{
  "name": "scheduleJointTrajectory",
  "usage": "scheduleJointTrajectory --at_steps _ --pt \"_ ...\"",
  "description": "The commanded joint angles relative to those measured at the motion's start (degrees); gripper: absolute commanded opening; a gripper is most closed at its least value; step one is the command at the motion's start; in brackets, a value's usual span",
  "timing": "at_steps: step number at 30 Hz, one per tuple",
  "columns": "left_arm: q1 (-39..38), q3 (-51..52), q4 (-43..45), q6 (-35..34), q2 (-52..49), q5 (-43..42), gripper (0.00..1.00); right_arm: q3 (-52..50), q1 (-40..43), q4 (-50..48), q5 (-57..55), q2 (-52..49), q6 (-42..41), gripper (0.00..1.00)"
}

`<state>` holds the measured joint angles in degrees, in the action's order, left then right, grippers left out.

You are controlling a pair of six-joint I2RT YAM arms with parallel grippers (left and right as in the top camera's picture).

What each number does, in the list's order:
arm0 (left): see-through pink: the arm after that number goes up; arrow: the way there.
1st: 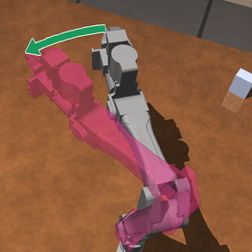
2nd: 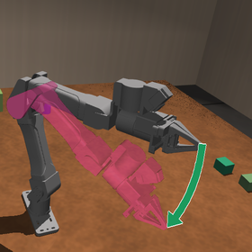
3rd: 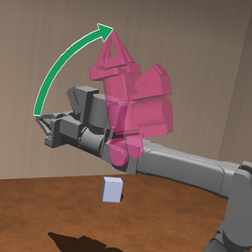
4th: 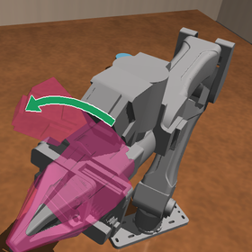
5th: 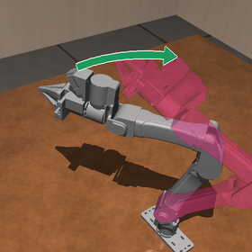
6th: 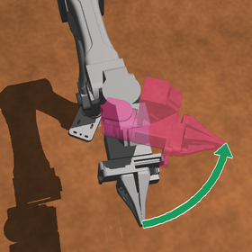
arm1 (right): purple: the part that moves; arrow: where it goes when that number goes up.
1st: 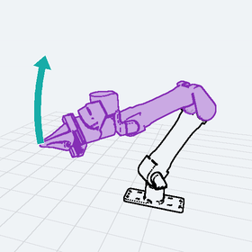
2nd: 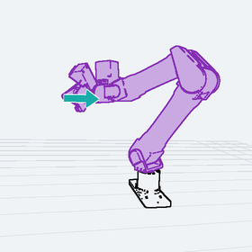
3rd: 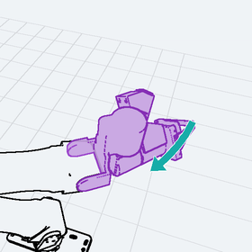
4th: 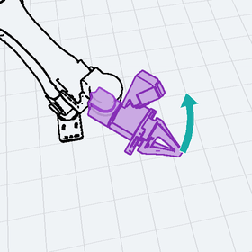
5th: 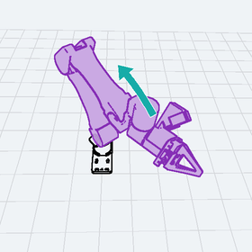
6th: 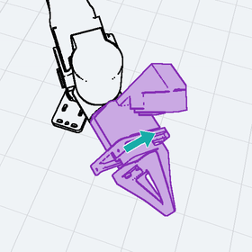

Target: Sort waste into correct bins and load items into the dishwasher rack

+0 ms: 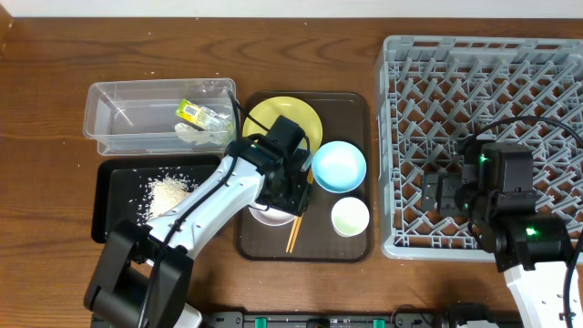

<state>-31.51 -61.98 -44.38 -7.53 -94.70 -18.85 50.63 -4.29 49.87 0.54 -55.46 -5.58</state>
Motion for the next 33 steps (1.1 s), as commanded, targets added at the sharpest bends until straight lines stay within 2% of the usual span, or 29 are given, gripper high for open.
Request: scheduleJointTrajectory --at_steps 1,6,10,16,24,31,33 --pt "-0.02 -3.15 -0.42 -0.04 3.98 0.24 0.61 1.11 0.74 -0.13 -0.11 0.04 0.50 0.99" --pt "-0.42 -3.78 2.67 -0.09 8.74 -4.61 0.61 1.11 0.74 -0.13 -0.11 0.04 0.50 0.99" --pt "-2.36 -3.72 4.17 -0.31 9.18 -5.11 0.62 1.11 0.74 -0.11 -0.11 0.04 0.50 0.99" --pt "-6.91 -2.03 6.16 -1.25 6.73 -4.35 0.62 1.11 0.74 -0.11 -0.11 0.04 0.50 0.99" --pt "-10.75 -1.99 9.20 -4.55 -1.25 -4.02 0.60 1.11 0.74 0.11 -0.09 0.07 0.48 0.99" --pt "-11.32 -1.99 9.75 -6.34 -6.27 -3.93 0.43 1.11 0.74 0.17 -0.09 0.07 0.48 0.99" --pt "-11.34 -1.99 9.57 -6.34 -6.38 -2.73 0.35 1.11 0.74 0.17 -0.09 0.07 0.48 0.99"
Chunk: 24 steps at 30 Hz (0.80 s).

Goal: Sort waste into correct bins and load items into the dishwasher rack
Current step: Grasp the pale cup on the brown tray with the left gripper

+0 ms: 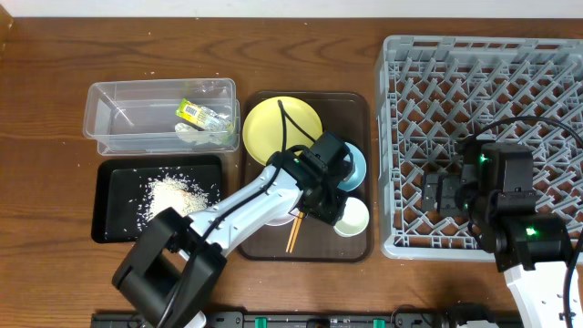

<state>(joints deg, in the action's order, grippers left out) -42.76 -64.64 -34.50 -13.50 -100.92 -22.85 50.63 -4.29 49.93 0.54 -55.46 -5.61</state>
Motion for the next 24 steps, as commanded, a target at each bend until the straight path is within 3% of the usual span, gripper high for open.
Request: scheduleJointTrajectory --at_steps 1,6,9,15,20,24 --pt "-0.07 0.68 -0.50 -0.37 -0.15 1.99 0.31 1.11 0.74 0.11 -0.09 0.07 0.50 0.99" --pt "-0.07 0.68 -1.22 -0.37 -0.15 3.02 0.20 1.11 0.74 0.24 -0.09 0.07 0.52 0.99" --pt "-0.07 0.66 -1.38 -0.39 0.00 2.99 0.07 1.11 0.74 0.24 -0.09 0.07 0.52 0.99" --pt "1.05 -0.15 -3.21 -0.61 4.15 1.79 0.06 1.11 0.74 0.13 -1.84 0.07 0.44 0.99" --pt "6.51 -0.15 -2.47 -2.78 10.32 -1.68 0.06 1.11 0.74 -3.15 -8.02 0.04 -4.28 0.99" --pt "14.56 -0.15 1.18 -5.05 12.07 -11.63 0.06 1.11 0.74 -6.12 -3.82 -0.09 -4.13 0.99"
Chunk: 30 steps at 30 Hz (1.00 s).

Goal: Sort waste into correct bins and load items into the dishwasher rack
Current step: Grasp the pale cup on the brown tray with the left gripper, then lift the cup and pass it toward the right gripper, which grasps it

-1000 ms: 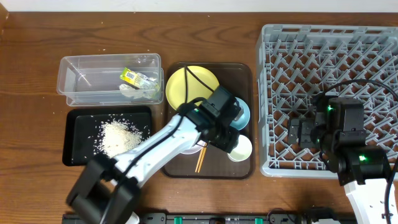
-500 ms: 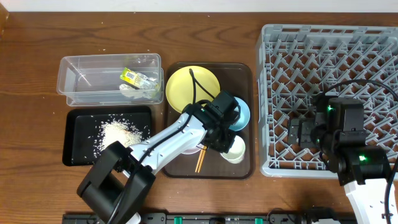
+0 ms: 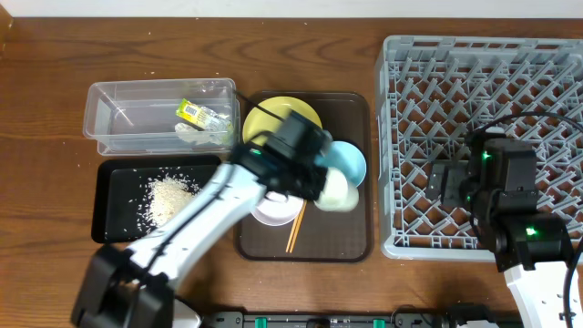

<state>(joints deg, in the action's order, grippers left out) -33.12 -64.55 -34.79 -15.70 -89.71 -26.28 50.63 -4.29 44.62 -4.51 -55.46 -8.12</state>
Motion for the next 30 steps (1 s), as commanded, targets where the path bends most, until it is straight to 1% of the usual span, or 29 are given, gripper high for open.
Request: scheduleJointTrajectory --at_steps 1,5,7,8,10,12,16,19,23,27,30 --pt "6.99 -0.20 2.75 -4.09 0.72 -11.28 0.06 1.11 0.74 -1.05 3.89 -0.28 -0.90 0.99" --pt "14.53 -0.17 9.38 -11.34 -1.31 -24.02 0.06 1.09 0.72 -0.22 25.81 -2.14 8.70 0.99" --pt "16.70 -0.17 12.66 -14.95 -2.58 -29.51 0.06 0.94 0.55 0.61 34.91 -3.52 12.39 0.99" --pt "17.70 -0.17 14.93 -16.57 -3.54 -34.25 0.06 0.74 0.31 1.11 39.58 -4.55 14.58 0.99" --pt "18.58 -0.17 18.82 -18.10 -5.14 -43.34 0.06 0.31 -0.28 1.20 44.15 -6.38 15.98 0.99" --pt "18.69 -0.17 21.20 -20.37 -6.45 -48.52 0.06 0.13 -1.07 0.85 45.53 -8.57 15.98 0.99" --pt "18.18 -0.17 21.22 -21.66 -7.28 -50.07 0.06 0.13 -2.95 -3.26 49.22 -13.09 16.00 0.99" --pt "17.88 -0.17 21.53 -21.66 -7.28 -50.95 0.06 0.13 -3.76 -9.86 54.27 -16.02 16.00 0.99" --pt "17.88 -0.17 21.64 -21.68 -7.28 -51.41 0.06 0.13 -3.78 -21.11 63.41 -18.93 16.00 0.99" --pt "17.77 -0.17 21.68 -21.68 -7.28 -54.21 0.06 0.13 -3.78 -31.76 70.95 -21.49 15.91 0.99" --pt "17.42 -0.17 21.70 -21.70 -7.28 -55.45 0.06 0.13 -3.82 -35.50 75.63 -22.84 15.89 0.99"
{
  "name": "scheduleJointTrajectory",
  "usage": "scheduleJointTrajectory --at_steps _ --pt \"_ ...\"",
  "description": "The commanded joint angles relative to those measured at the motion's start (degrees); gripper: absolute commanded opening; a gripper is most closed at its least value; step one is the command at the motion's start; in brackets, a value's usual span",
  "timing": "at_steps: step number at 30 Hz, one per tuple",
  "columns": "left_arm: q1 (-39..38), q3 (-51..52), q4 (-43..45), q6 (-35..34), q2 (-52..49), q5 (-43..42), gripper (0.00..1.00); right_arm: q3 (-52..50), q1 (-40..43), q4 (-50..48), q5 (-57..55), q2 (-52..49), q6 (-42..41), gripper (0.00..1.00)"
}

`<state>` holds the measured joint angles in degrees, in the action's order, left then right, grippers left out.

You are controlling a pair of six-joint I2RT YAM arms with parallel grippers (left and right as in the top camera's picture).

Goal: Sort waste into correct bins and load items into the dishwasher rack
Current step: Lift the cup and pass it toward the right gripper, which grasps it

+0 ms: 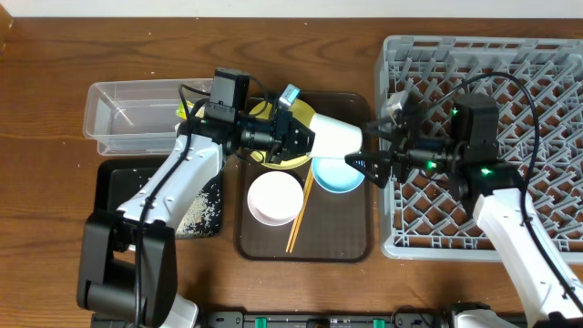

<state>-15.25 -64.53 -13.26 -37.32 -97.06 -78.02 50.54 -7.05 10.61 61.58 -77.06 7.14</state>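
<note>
My left gripper is shut on a pale green cup and holds it on its side above the back of the brown tray. From the rack side my right gripper reaches in, open, with its fingertips just at the cup's right end. Under the cup lie a blue bowl and a yellow plate, the plate mostly hidden by the left arm. On the tray also lie a white bowl and a wooden chopstick. The grey dishwasher rack stands at the right.
A clear plastic bin sits at the back left, its contents largely hidden by the left arm. In front of it lies a black tray with spilled rice. The right arm's cable loops over the rack.
The left gripper has carried the cup from low over the tray's middle to higher at its back, turned sideways. The right gripper has come out from over the rack to the cup's right end.
At first the left gripper was over the white bowl and the cup stood at the tray's front right. Then the gripper was at the cup, then it held the cup above the tray. Now the cup hangs sideways between both grippers.
</note>
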Motion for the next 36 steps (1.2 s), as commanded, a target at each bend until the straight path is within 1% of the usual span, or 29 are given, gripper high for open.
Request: scheduleJointTrajectory --at_steps 1,6,8,12,14,23,28,32,36 --pt "-0.63 -0.20 0.17 -0.07 0.07 -4.04 0.07 0.22 -1.09 -2.21 10.69 -1.62 0.66 0.99" --pt "-1.64 -0.20 0.57 -0.11 0.07 -5.38 0.06 0.22 -1.29 -3.76 14.16 -2.25 0.66 0.99" --pt "-1.90 -0.20 0.57 -0.11 0.07 -5.35 0.06 0.22 -1.29 -3.74 14.21 -2.25 0.66 0.98" --pt "-1.88 -0.20 0.57 -1.42 0.07 -5.38 0.06 0.22 -1.29 -3.78 14.99 -2.25 0.66 0.91" --pt "-1.88 -0.20 0.55 -1.42 0.07 -5.38 0.06 0.22 -1.29 -3.74 14.99 -2.25 0.66 0.85" --pt "-1.88 -0.20 0.55 -2.47 0.07 -5.38 0.06 0.22 -1.29 -3.76 14.97 -2.25 0.66 0.74" --pt "-1.88 -0.20 0.59 -3.10 0.07 -5.35 0.06 0.22 -1.29 -3.76 14.97 -2.25 0.66 0.71" --pt "-1.88 -0.20 0.68 -3.10 0.07 -5.35 0.06 0.22 -1.29 -3.74 14.93 -2.25 0.66 0.63" --pt "-1.88 -0.20 0.76 -3.08 0.07 -5.31 0.06 0.22 -1.29 -3.72 14.01 -2.25 0.63 0.60"
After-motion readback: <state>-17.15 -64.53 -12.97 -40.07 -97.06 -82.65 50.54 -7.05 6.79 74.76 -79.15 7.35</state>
